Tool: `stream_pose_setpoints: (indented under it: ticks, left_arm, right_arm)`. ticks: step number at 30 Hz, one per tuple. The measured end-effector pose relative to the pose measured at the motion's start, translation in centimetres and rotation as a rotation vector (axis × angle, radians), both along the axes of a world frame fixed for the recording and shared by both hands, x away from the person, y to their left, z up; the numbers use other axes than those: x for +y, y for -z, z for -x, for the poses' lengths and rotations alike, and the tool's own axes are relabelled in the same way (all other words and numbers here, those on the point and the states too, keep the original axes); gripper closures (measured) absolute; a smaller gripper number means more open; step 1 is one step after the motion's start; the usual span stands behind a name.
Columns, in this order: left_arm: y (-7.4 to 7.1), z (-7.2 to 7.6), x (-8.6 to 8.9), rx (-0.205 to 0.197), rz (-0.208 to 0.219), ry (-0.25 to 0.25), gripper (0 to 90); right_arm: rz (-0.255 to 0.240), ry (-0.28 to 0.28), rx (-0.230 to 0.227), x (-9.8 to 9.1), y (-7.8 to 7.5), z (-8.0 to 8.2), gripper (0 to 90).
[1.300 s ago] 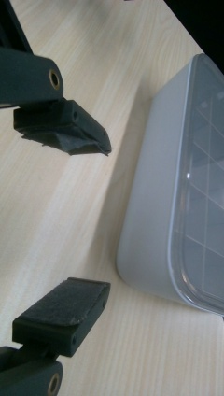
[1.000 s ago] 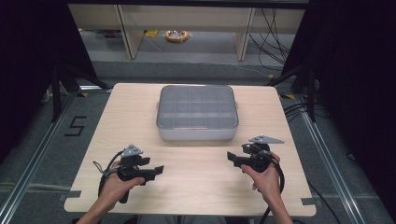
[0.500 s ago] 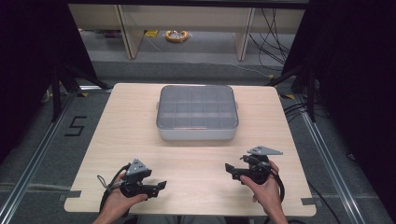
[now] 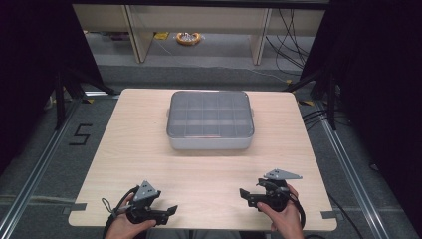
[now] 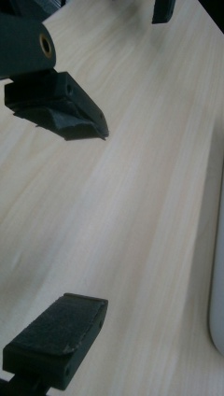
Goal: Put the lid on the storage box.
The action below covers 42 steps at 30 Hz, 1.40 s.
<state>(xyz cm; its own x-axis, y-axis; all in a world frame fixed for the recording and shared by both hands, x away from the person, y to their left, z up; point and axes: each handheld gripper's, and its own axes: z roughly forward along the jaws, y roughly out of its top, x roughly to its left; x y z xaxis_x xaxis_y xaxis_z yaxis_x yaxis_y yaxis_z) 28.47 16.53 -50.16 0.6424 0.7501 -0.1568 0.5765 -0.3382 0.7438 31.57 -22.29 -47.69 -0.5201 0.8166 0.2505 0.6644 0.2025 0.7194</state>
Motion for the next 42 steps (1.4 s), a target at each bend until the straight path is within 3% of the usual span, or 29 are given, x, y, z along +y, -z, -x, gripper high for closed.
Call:
stream_pose_setpoints:
  ticks: [3,5,7,9,10,12,18,19,20,21,22,23,24,26,27,30,32,33,34,36,38,42]
  left_arm:
    - [0.0,0.2,0.1,0.008,-0.010,0.011,19.7]
    - [0.2,0.6,0.0,0.011,-0.008,0.009,19.8]
    - [0.1,0.8,0.2,0.019,-0.031,0.020,19.9]
    - [0.1,1.1,0.1,0.019,-0.011,0.018,19.9]
    - [0.1,1.2,0.1,0.017,-0.028,0.019,19.9]
    - [0.1,1.5,0.1,0.024,-0.013,0.021,20.0]
    - [-0.1,2.0,0.5,0.019,-0.025,0.015,20.3]
    - [-0.2,2.1,0.5,0.037,-0.015,0.012,20.3]
    - [-0.1,2.1,0.6,0.018,-0.013,0.001,20.4]
    - [-0.1,2.1,0.8,0.011,-0.045,0.001,20.5]
    - [-0.1,2.2,0.7,0.013,-0.026,-0.002,20.6]
    - [-0.1,2.2,0.8,0.013,-0.035,-0.010,20.6]
    - [-0.1,2.3,0.8,0.013,-0.036,-0.006,20.6]
    - [-0.1,2.4,0.7,0.024,-0.021,0.006,20.6]
    - [-0.1,2.5,0.8,0.032,-0.027,0.014,20.7]
    - [0.0,2.5,0.8,0.024,-0.027,0.011,20.9]
    - [0.0,2.5,0.7,0.026,-0.021,0.005,21.0]
    - [0.0,2.4,0.7,0.027,-0.024,0.006,21.1]
    - [-0.1,2.4,0.9,0.032,-0.053,0.021,21.1]
    - [-0.1,2.4,0.9,0.038,-0.054,0.025,21.1]
    - [0.0,2.4,0.8,0.023,-0.054,0.009,21.1]
    - [0.0,2.3,0.9,0.034,-0.056,0.021,21.1]
  right_arm:
    - [-0.011,-0.008,0.012,0.1,0.2,0.4,15.9]
    - [0.007,-0.010,0.022,0.2,0.4,1.0,15.9]
    - [0.004,-0.010,0.020,0.2,0.6,1.3,15.9]
    - [0.000,-0.022,0.027,0.1,0.6,1.8,16.0]
    - [-0.006,-0.031,0.026,0.1,0.7,1.9,16.0]
    - [-0.002,-0.026,0.023,0.0,0.8,2.3,16.0]
    - [0.008,-0.030,0.035,-0.2,1.2,3.1,16.0]
    - [0.007,-0.029,0.043,-0.2,1.2,3.3,16.0]
    - [0.010,-0.010,0.064,-0.2,1.2,3.8,15.9]
    - [0.002,-0.022,0.053,-0.3,1.4,3.9,16.0]
    - [0.016,-0.021,0.048,-0.5,1.4,4.1,16.0]
    - [-0.005,-0.025,0.057,-0.4,1.5,4.2,15.9]
    - [-0.007,-0.008,0.064,-0.3,1.5,4.5,15.9]
    - [0.012,-0.028,0.051,-0.6,1.6,4.7,15.9]
    - [-0.003,-0.025,0.059,-0.5,1.6,4.9,16.0]
    - [0.027,-0.031,0.062,-0.6,1.7,5.3,16.0]
    - [0.005,-0.043,0.071,-0.6,1.8,5.4,16.0]
    - [-0.001,-0.052,0.069,-0.6,1.9,5.4,16.0]
    - [0.012,-0.042,0.073,-0.6,1.9,5.5,16.0]
    - [0.018,-0.035,0.094,-0.5,1.8,5.7,16.0]
    - [0.009,-0.057,0.077,-0.5,2.0,5.6,16.0]
    - [0.017,-0.049,0.062,-0.6,2.0,5.6,16.0]
